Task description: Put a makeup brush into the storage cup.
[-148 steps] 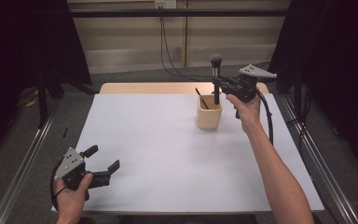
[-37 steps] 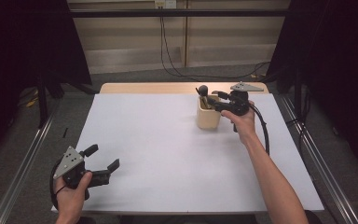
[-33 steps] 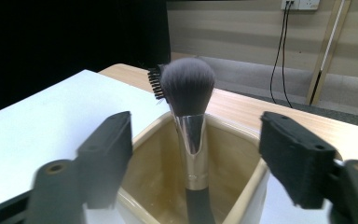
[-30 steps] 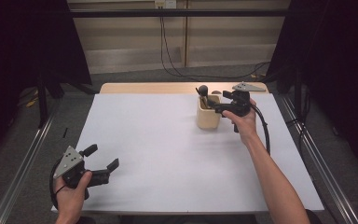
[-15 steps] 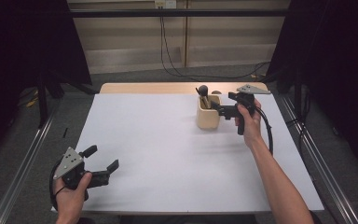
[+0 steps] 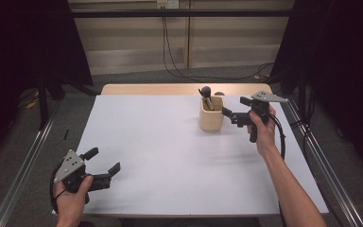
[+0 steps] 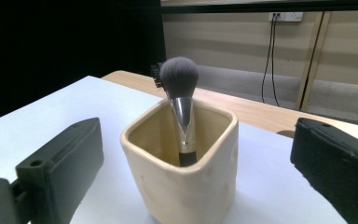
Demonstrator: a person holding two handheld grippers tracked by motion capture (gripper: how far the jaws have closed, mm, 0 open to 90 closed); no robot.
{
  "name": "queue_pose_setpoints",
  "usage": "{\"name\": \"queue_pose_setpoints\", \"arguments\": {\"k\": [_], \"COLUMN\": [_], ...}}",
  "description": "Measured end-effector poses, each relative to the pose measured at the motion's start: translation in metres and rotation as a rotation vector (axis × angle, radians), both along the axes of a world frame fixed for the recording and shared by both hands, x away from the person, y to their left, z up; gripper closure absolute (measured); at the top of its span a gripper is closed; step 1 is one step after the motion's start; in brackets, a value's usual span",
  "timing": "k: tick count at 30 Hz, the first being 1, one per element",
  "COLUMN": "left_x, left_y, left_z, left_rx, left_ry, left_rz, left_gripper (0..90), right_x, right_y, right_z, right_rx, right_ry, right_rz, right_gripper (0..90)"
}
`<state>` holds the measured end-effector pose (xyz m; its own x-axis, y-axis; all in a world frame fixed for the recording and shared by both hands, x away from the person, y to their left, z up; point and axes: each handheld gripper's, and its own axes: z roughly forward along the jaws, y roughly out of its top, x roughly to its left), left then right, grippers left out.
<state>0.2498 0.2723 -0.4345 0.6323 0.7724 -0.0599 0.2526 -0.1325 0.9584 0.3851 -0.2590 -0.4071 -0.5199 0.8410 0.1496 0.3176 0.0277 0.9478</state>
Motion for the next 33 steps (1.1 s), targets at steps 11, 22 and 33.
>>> {"name": "queue_pose_setpoints", "arguments": {"k": [11,22,33], "left_x": [-0.001,-0.001,-0.003], "left_y": [0.002,0.002,0.002], "left_z": [0.000,0.000,0.001], "left_rx": [-0.007,-0.012,-0.019], "left_ry": [0.002,0.009,0.005], "left_rz": [0.002,0.009,0.011], "left_gripper": [2.4,2.4,2.5], "right_x": [-0.015,-0.044,-0.072], "right_y": [-0.008,-0.017,-0.028], "right_z": [-0.015,-0.016,-0.020], "right_rx": [-0.025,-0.033,-0.038], "right_ry": [0.027,0.011,-0.036], "right_rz": [-0.065,-0.071,-0.122], "right_gripper": [0.5,0.0,0.7]}}
